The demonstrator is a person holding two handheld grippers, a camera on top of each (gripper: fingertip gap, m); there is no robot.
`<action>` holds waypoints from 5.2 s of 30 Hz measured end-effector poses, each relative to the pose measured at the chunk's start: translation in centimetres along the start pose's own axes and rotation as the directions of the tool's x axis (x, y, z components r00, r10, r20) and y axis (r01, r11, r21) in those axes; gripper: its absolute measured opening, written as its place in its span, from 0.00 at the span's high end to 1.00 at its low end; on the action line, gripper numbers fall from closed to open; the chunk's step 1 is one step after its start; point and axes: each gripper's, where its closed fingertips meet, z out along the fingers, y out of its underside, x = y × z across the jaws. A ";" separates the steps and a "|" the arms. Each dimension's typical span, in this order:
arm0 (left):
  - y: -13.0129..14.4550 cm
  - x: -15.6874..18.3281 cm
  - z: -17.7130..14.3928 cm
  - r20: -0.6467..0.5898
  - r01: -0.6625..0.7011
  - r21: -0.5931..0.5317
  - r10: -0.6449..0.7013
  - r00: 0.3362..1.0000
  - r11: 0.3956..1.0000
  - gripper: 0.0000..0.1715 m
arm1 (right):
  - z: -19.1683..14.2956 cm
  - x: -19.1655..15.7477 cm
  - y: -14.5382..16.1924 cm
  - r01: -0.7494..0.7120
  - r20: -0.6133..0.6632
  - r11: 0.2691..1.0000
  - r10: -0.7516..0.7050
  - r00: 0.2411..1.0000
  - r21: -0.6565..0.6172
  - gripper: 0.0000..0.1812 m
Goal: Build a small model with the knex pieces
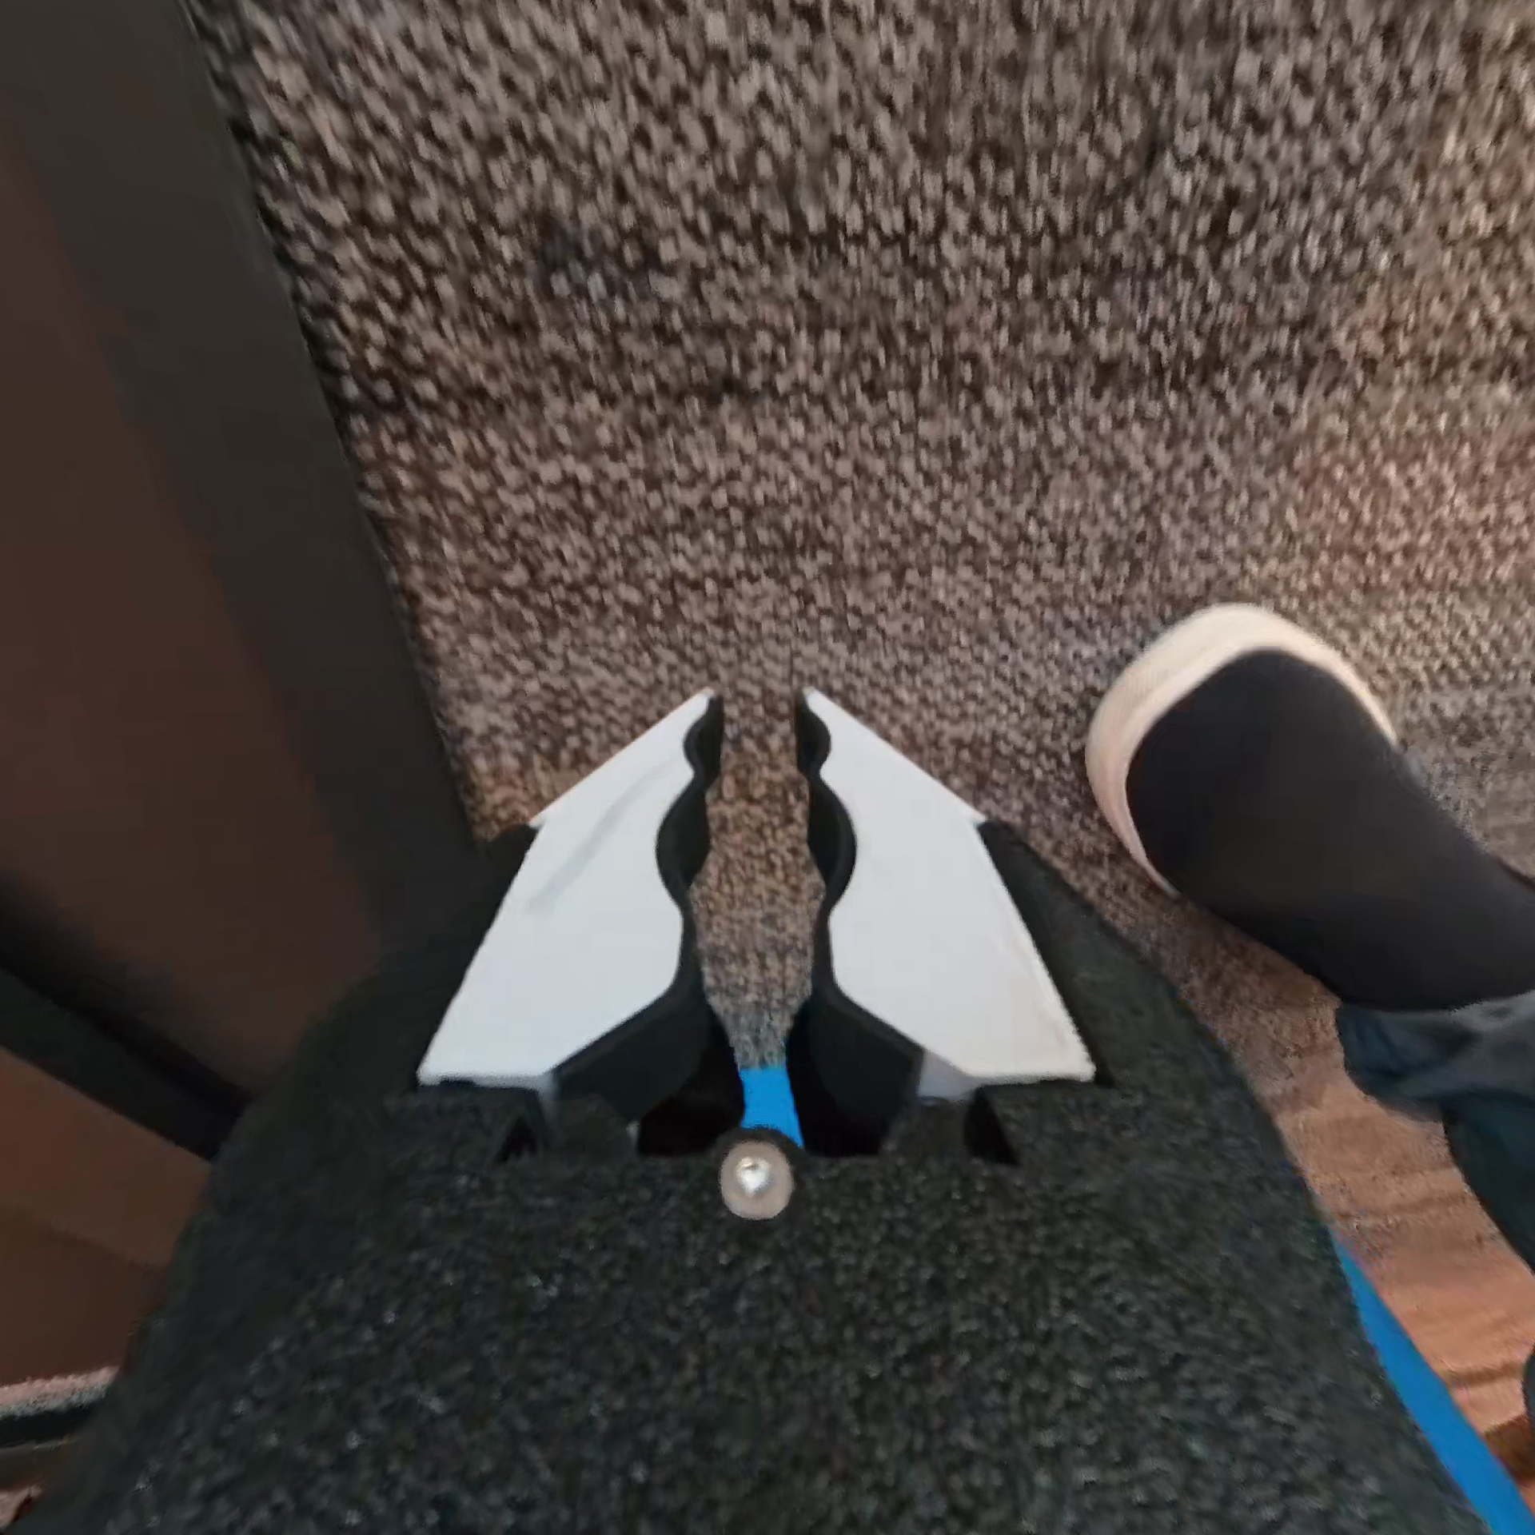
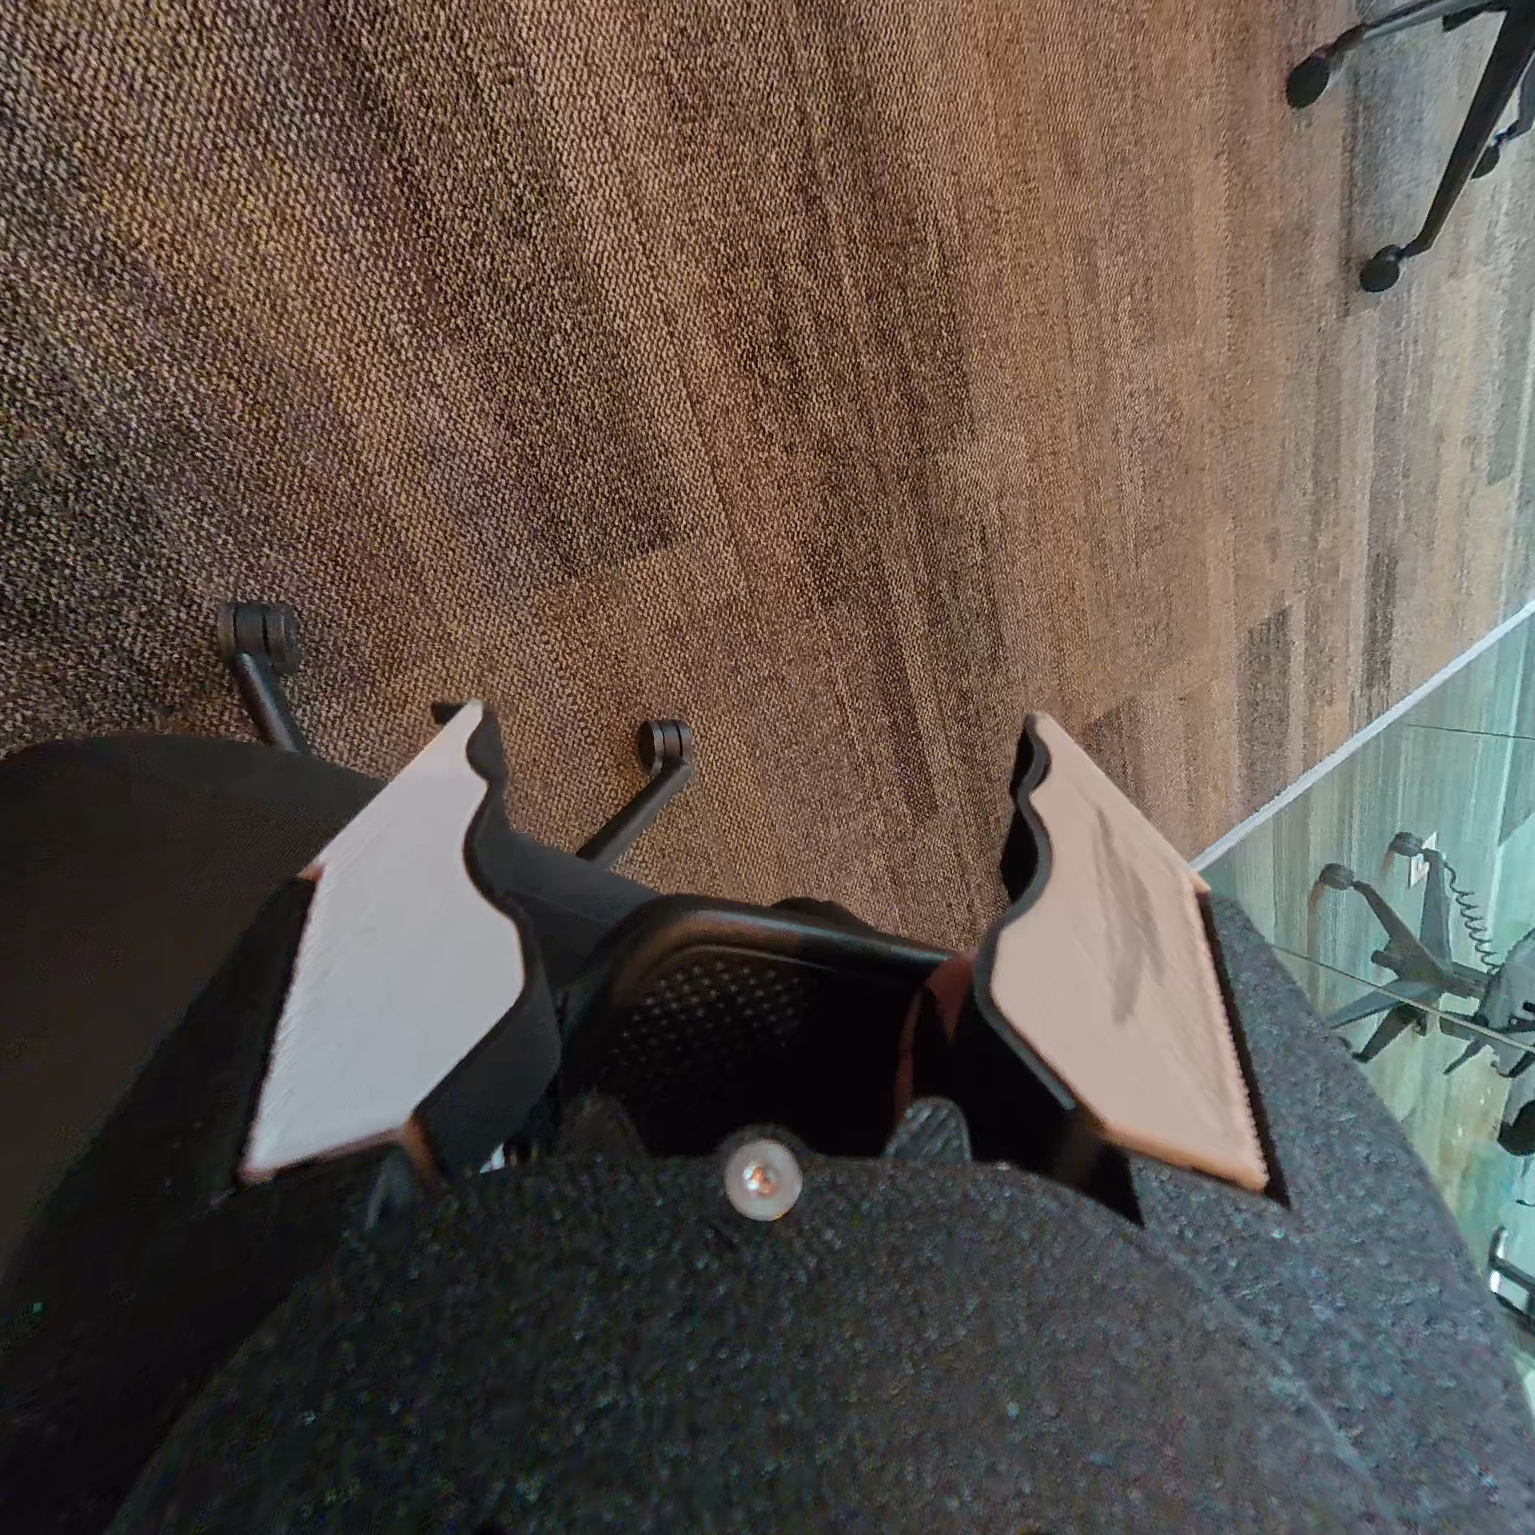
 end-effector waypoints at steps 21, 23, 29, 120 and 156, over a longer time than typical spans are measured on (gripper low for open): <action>-26.4 -12.0 5.0 0.218 -0.274 0.117 0.245 0.945 0.955 0.84 | 0.2 -0.8 -0.6 0.029 -0.057 1.000 -0.030 0.998 -0.008 0.35; -26.9 -12.7 5.6 0.227 -0.302 0.109 0.272 0.935 0.947 0.85 | 0.0 -1.5 -0.9 0.034 -0.047 0.999 -0.034 0.998 -0.010 0.36; -28.4 -13.2 7.2 0.218 -0.434 0.065 0.412 0.885 0.899 0.88 | -0.7 -3.2 -2.0 0.030 -0.029 0.999 -0.030 0.999 -0.012 0.37; 3.4 1.4 -97.7 -0.231 0.389 0.874 -0.454 0.861 0.293 0.95 | -42.2 -31.5 -72.1 0.189 0.320 0.375 -0.908 0.270 0.907 0.86; 0.2 -1.6 -91.4 0.007 0.406 0.718 -0.588 0.809 0.566 0.95 | -39.1 -30.4 -72.5 0.143 0.374 0.379 -0.926 0.061 0.914 0.88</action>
